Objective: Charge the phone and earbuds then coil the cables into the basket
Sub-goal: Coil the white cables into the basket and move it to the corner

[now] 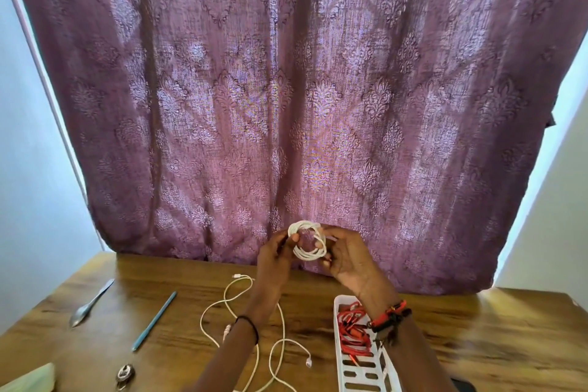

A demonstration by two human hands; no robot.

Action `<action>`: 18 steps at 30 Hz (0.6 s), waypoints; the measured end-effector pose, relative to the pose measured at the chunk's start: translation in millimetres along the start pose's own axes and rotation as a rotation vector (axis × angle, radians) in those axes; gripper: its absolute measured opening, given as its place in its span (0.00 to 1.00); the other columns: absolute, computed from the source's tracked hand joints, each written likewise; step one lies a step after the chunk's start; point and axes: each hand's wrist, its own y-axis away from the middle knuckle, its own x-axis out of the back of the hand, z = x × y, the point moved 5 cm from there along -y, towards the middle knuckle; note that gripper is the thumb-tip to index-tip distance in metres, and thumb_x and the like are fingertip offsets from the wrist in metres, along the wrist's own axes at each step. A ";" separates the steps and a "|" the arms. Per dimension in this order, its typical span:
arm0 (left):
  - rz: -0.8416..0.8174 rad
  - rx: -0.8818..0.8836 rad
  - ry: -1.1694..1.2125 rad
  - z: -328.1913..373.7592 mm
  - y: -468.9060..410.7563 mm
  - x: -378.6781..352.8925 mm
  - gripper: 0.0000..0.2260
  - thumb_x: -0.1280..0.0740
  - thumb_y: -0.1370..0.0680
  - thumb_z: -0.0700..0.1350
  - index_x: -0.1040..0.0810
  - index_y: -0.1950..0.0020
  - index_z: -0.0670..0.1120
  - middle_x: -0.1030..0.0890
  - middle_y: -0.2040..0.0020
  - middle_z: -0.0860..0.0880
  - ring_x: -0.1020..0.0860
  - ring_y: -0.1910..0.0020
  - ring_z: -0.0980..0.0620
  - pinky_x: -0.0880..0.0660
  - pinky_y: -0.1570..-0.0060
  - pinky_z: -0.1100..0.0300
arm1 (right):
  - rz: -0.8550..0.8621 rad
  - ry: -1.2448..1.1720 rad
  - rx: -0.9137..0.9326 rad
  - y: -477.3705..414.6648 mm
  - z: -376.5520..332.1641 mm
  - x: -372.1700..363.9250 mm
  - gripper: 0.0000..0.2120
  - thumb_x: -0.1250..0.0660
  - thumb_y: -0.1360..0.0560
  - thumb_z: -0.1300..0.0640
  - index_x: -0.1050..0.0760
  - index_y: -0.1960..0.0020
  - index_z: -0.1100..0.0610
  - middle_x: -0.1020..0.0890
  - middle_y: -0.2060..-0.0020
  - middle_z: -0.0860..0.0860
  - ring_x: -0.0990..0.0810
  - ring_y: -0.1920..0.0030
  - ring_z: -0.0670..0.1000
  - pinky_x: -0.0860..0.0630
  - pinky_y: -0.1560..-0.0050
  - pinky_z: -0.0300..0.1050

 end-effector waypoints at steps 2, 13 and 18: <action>0.033 -0.069 -0.104 4.2 -1.7 0.7 0.12 0.36 0.26 0.49 0.20 0.51 0.41 0.18 0.61 0.49 0.24 0.65 0.67 0.26 0.59 0.61 | 0.080 0.146 0.144 -1.4 -4.1 2.2 0.09 0.36 0.28 0.67 0.28 0.53 0.55 0.23 0.74 0.49 0.27 0.78 0.44 0.35 0.80 0.32; 0.153 -0.188 -0.327 5.2 0.1 24.1 0.07 0.35 0.23 0.37 0.22 0.46 0.37 0.26 0.49 0.44 0.27 0.51 0.53 0.31 0.49 0.67 | 0.091 1.076 0.559 2.1 -14.7 11.4 0.03 0.31 0.27 0.60 0.18 0.56 0.58 0.25 0.71 0.40 0.26 0.71 0.34 0.34 0.64 0.32; 0.040 -0.156 -0.329 7.9 2.7 25.2 0.08 0.36 0.22 0.45 0.21 0.54 0.42 0.20 0.65 0.47 0.26 0.67 0.57 0.34 0.67 0.69 | -0.040 1.129 0.477 1.8 -26.8 10.3 0.03 0.30 0.27 0.58 0.19 0.56 0.58 0.26 0.79 0.40 0.29 0.75 0.35 0.35 0.69 0.29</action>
